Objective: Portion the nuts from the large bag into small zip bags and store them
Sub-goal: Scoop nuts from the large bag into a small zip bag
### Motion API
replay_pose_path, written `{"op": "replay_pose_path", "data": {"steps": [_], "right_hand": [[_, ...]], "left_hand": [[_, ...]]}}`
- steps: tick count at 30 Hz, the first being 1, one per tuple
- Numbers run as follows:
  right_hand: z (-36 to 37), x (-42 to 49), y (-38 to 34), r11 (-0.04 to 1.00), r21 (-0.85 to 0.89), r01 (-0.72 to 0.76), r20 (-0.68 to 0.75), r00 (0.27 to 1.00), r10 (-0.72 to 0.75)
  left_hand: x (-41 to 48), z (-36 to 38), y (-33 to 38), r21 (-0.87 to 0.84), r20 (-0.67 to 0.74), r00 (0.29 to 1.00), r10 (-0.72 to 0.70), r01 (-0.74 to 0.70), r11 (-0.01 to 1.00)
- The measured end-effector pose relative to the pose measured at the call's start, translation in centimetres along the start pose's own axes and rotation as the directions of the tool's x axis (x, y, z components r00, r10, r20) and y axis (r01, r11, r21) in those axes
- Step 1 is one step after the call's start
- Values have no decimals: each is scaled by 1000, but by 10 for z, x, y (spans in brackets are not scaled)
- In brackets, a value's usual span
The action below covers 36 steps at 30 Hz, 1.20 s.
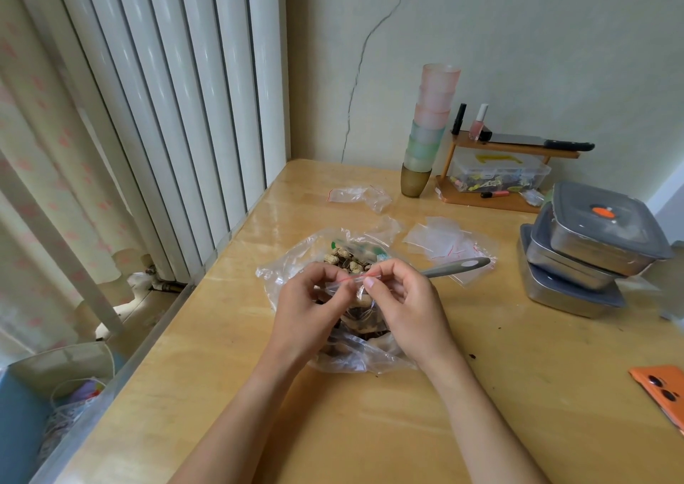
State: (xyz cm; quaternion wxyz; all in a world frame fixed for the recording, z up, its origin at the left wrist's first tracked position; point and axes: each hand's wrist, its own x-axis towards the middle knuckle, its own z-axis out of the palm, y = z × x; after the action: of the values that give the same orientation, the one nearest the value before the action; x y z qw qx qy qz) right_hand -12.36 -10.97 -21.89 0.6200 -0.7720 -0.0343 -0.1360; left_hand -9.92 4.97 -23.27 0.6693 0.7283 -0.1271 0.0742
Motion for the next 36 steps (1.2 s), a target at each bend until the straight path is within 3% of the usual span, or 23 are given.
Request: {"op": "replay_pose_path", "data": {"steps": [7,10,14,18,23,36], "right_hand": [[0,0,-1,999,41,-8,47,999,6],[-1,-1,-3,999,-27,23,67,998,-21],[-1,-2,-1,993,-103,63,28,998,-61],[0,-1,0,997,-70,42,-17,999,-43],[-1,-2,-2,999,-21,29,18,999,-29],[-1,-5,-8,976,-168,139,51,990,-133]], "left_hand": [[-1,-2,-1,12,30,997,73,-74,997],[-1,-3,-1,17,38,995,87,-88,996],[-2,0,1,-3,34,998,51,-51,999],[-2,0,1,-79,26,1000,7,-5,997],[-2,-2,4,-111,39,999,21,-17,994],[-3,-2,3,-132,108,993,40,-26,991]]}}
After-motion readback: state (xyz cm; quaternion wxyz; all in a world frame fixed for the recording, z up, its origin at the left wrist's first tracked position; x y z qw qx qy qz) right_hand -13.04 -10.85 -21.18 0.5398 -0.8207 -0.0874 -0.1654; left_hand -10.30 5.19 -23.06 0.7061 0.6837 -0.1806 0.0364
